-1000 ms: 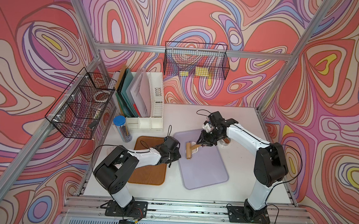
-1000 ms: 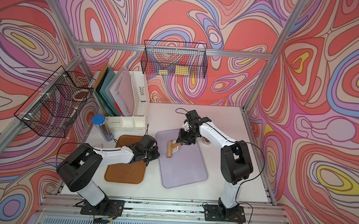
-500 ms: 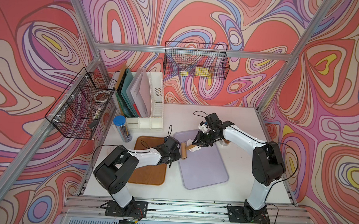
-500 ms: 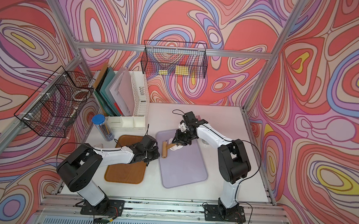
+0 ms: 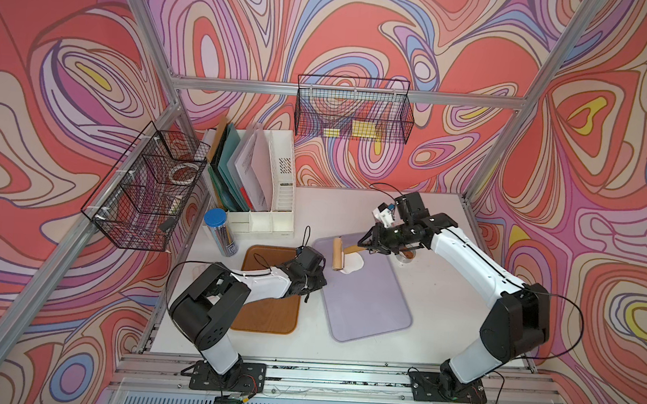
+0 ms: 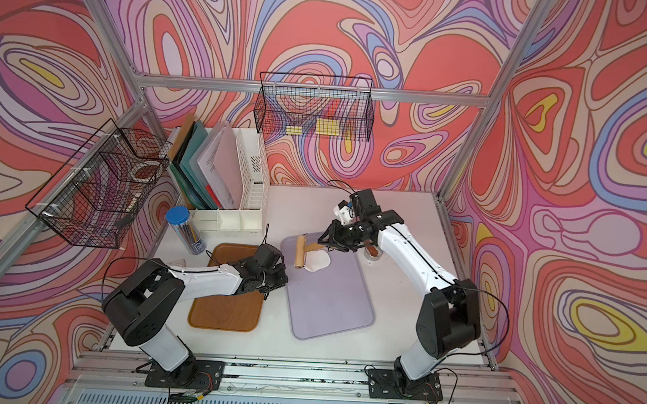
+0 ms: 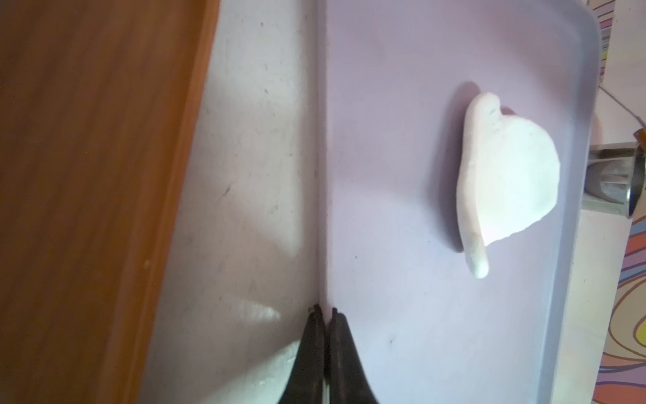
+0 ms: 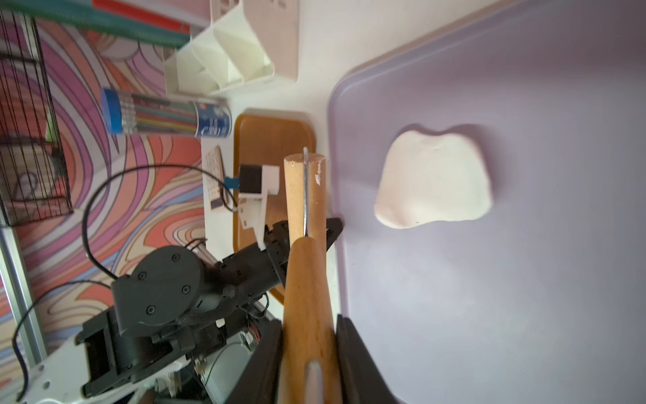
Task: Roll out the dumpling wrappers from the dough
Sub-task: Flatten out the dough on the work surface.
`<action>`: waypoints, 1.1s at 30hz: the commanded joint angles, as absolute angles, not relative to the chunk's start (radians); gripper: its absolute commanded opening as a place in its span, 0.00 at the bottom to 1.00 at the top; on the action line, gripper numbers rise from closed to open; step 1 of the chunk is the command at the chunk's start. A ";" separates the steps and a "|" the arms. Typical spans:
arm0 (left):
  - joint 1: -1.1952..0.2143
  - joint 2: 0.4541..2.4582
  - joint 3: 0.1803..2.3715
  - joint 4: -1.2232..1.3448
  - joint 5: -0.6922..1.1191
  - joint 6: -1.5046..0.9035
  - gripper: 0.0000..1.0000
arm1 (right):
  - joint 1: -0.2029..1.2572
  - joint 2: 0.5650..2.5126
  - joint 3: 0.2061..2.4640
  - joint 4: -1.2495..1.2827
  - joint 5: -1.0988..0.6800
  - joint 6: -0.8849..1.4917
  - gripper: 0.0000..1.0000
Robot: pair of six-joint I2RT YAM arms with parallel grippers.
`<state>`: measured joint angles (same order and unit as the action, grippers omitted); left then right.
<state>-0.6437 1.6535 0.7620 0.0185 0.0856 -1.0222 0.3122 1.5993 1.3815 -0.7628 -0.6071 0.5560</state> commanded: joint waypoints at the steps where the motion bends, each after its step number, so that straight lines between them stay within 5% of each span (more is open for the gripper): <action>1: -0.654 1.677 0.762 -0.021 0.110 -1.025 0.00 | 0.264 1.608 1.316 -0.672 -0.583 0.662 0.00; 16: -0.654 1.689 0.776 -0.029 0.110 -1.024 0.00 | 0.277 1.800 1.247 -0.475 -0.650 0.788 0.00; 26: -0.637 1.680 0.757 -0.025 0.107 -1.024 0.00 | 0.284 1.803 1.098 -0.785 -0.279 0.581 0.00; 33: -0.638 1.672 0.751 -0.032 0.102 -1.018 0.00 | 0.224 1.804 1.035 -0.795 -0.229 0.575 0.00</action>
<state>-0.6415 1.6585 0.7689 0.0147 0.0910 -1.0214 0.2462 1.7100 1.1282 -0.5121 -0.5510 0.6407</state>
